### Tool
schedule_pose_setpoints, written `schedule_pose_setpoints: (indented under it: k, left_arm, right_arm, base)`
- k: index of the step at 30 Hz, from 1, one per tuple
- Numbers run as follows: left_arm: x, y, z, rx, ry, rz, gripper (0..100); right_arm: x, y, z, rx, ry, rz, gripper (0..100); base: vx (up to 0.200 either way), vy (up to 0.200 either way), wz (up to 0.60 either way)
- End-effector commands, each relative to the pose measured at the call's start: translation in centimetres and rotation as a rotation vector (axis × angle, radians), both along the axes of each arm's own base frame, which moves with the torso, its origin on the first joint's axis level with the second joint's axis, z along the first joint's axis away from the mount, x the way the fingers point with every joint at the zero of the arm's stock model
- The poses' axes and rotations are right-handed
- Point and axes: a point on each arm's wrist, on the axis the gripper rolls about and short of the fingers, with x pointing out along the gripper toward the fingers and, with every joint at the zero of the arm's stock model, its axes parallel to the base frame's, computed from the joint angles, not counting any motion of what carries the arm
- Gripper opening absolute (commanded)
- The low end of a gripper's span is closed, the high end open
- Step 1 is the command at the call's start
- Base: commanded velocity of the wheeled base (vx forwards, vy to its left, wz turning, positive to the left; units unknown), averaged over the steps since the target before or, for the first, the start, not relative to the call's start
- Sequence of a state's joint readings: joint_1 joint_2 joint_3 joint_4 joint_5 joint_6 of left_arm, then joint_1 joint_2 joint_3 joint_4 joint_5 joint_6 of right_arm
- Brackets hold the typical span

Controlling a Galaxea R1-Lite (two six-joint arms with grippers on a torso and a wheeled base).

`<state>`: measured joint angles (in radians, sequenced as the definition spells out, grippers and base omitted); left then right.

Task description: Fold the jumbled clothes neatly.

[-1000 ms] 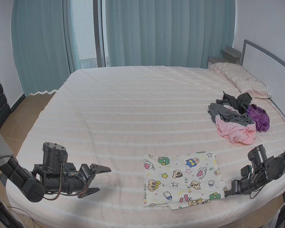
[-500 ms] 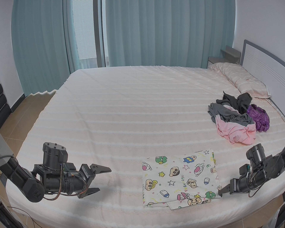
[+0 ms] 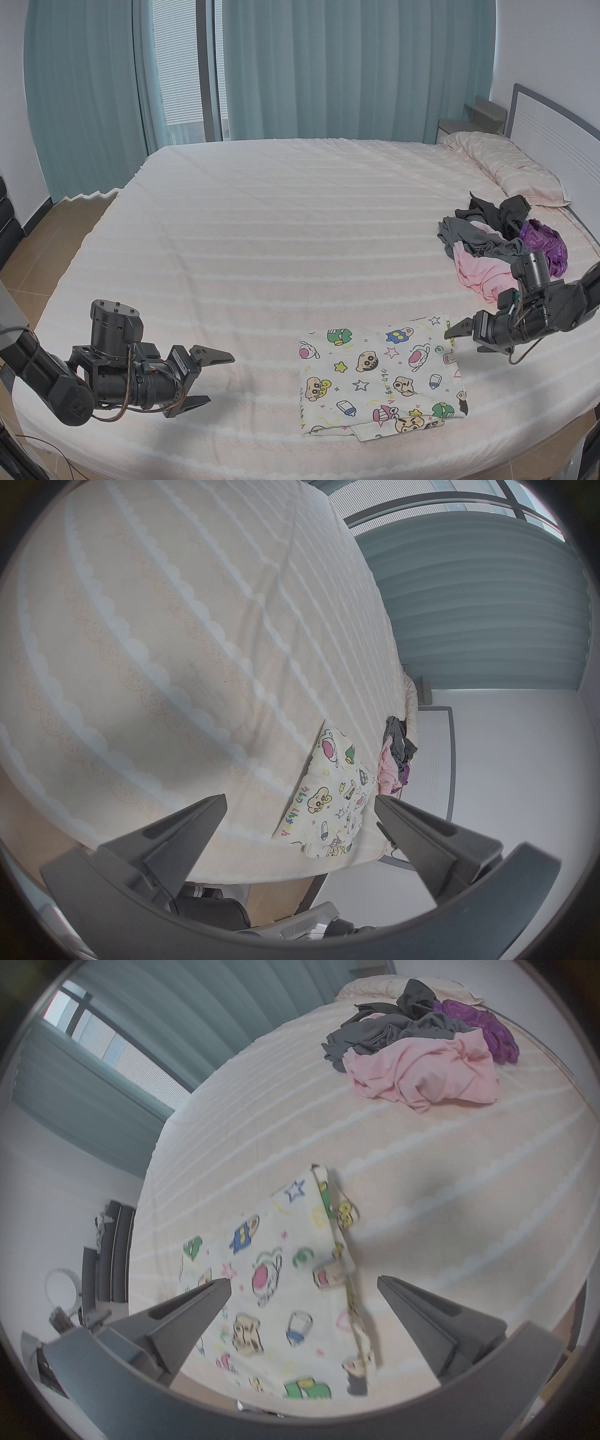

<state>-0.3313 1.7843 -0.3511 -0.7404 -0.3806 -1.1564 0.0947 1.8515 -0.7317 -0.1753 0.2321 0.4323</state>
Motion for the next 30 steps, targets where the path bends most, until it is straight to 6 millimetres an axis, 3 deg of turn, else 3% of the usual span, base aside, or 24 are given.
schedule_pose_setpoints:
  k: [1,2,7,19,20,30]
  left_arm:
    - [0.0,0.0,-0.1,0.001,0.004,0.000,100]
    - [0.0,0.0,-0.1,0.001,0.004,0.000,100]
    - [0.0,0.0,-0.1,0.000,0.004,-0.001,100]
    - [0.1,0.0,-0.2,0.002,0.006,0.002,100]
    - [0.1,0.0,-0.2,0.002,0.006,0.002,100]
    - [0.1,0.0,-0.2,0.003,0.008,0.000,100]
  right_arm:
    - [3.6,0.6,-2.2,0.025,0.023,-0.037,100]
    - [5.6,1.0,-4.0,0.034,0.012,-0.062,100]
    - [7.6,2.0,-5.9,0.027,-0.023,-0.067,100]
    - [9.5,3.2,-5.3,0.023,-0.103,-0.068,100]
    - [9.7,3.1,-5.5,0.015,-0.104,-0.076,0]
    - [9.6,2.5,-5.8,-0.008,-0.094,-0.104,0]
  base:
    - [0.000,0.000,0.00]
    - [0.000,0.000,0.00]
    - [0.000,0.000,0.00]
    - [0.000,0.000,0.00]
    - [0.000,0.000,0.00]
    - [0.000,0.000,0.00]
